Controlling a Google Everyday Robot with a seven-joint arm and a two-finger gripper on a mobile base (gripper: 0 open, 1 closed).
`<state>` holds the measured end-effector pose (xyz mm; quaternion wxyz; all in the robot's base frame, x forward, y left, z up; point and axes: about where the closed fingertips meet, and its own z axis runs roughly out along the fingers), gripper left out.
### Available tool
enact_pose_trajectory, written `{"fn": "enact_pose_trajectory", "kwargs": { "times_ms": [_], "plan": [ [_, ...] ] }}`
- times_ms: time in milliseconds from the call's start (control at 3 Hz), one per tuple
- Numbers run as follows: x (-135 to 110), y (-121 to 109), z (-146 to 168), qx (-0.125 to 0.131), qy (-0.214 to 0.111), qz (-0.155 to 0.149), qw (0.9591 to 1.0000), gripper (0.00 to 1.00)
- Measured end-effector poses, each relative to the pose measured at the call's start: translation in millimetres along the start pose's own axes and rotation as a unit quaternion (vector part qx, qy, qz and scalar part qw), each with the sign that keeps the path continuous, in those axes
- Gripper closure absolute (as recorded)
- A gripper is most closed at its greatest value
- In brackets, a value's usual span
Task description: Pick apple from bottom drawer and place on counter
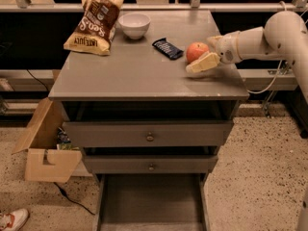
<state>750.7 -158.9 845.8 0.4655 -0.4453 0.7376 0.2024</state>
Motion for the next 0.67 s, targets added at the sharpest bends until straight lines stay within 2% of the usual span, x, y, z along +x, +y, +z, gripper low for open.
{"fn": "enact_pose_trajectory", "kwargs": {
  "times_ms": [333, 667],
  "plan": [
    [-7.8, 0.8, -31.4, 0.024, -0.028, -0.005, 0.9993, 0.00],
    [-26.5, 8.8, -94.6, 0.069, -0.095, -0.020, 0.9929, 0.00]
  ]
}}
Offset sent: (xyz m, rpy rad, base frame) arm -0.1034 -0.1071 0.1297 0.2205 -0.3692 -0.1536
